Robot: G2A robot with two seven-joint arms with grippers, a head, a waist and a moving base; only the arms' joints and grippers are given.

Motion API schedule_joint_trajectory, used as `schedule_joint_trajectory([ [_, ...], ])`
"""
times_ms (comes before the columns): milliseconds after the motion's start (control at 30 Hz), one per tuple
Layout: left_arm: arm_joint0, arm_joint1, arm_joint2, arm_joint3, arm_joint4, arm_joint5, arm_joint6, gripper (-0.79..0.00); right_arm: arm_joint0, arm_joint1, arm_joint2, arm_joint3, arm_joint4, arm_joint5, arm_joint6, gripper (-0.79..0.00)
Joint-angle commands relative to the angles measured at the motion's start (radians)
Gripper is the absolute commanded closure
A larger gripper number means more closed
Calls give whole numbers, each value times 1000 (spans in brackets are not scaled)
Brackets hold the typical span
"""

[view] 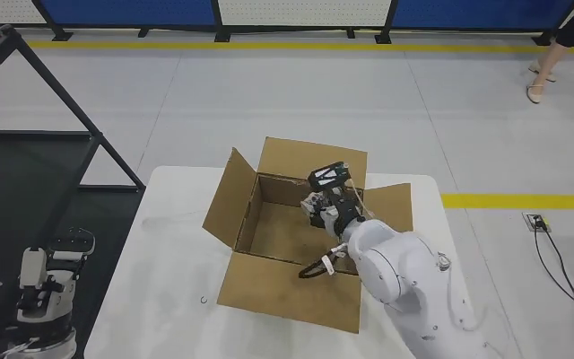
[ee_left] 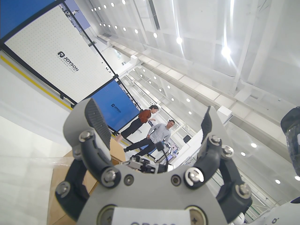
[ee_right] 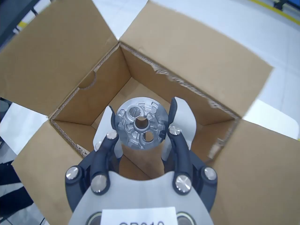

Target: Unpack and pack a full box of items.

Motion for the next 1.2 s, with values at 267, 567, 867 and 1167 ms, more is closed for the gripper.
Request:
schedule_joint_trajectory([
  [267,0,0,0,0,0,0,0,-785,-291,31,329,-321,-34,66,-127,0],
  [567,0,0,0,0,0,0,0,-785,-427,40,515,-288,49,78,-132,0],
  [867,0,0,0,0,0,0,0,-785,-484,55,648,-191,201,-36,-41,0],
  [1167,0,0,0,0,0,0,0,-785,-606,74,735,-205,324,-307,-42,0],
])
